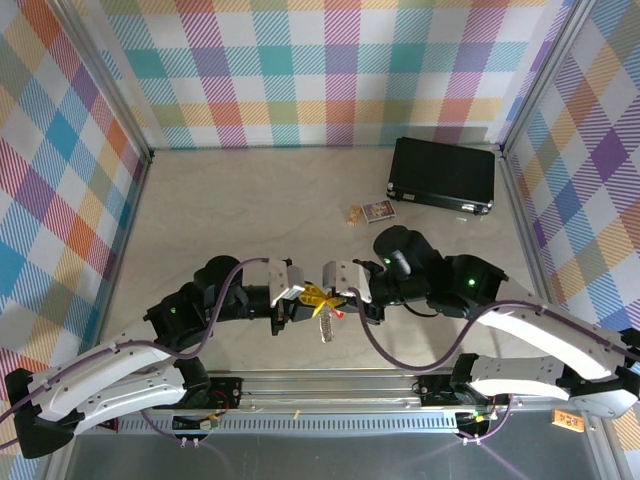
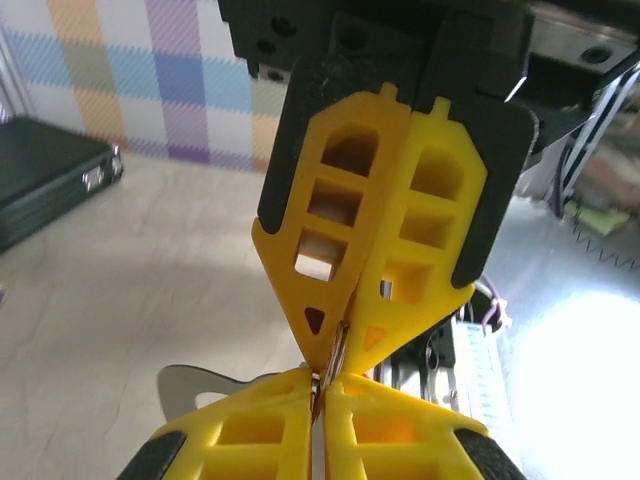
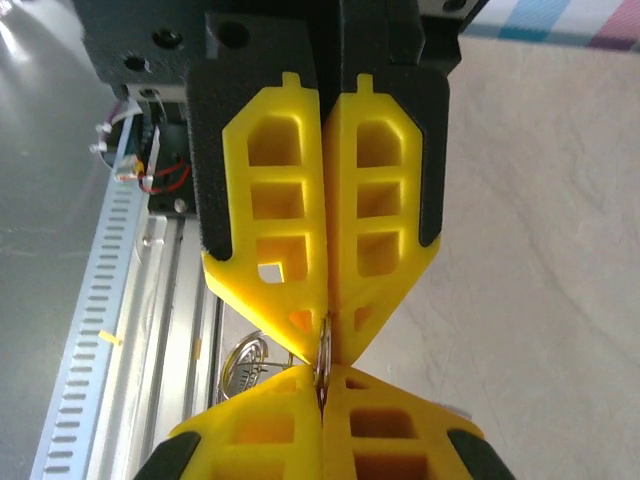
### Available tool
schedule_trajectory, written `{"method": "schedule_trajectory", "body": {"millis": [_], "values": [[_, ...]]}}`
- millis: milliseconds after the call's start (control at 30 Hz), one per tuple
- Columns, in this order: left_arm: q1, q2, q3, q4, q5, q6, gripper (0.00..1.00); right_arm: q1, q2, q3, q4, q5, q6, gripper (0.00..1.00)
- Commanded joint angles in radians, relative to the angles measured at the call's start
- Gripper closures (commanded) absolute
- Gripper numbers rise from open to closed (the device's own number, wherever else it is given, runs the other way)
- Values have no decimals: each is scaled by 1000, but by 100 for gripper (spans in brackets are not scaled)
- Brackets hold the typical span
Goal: Put the keys on the keyring
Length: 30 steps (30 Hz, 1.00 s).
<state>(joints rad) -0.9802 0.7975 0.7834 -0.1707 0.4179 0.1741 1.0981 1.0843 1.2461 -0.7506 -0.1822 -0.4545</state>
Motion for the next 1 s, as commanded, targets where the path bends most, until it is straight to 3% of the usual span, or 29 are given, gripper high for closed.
{"method": "schedule_trajectory", "body": {"millis": [0,167,267,433,633,967], "values": [[-5,25,85,-87,-12,79,89,5,34,43,-9,-17,-35,100],[-5,46,110,-92,3,90,91,10,66,64,-43,-25,-42,100],[-4,48,105,-65,16,81,100,16,65,62,-43,-34,-40,100],[-5,-7,73,30,21,33,100,19,19,39,-12,-28,-17,100],[-5,-46,38,170,98,-44,100,18,-82,-44,128,-61,41,82],[-5,-14,-51,453,170,-137,100,18,-150,-94,199,-88,67,86]]}}
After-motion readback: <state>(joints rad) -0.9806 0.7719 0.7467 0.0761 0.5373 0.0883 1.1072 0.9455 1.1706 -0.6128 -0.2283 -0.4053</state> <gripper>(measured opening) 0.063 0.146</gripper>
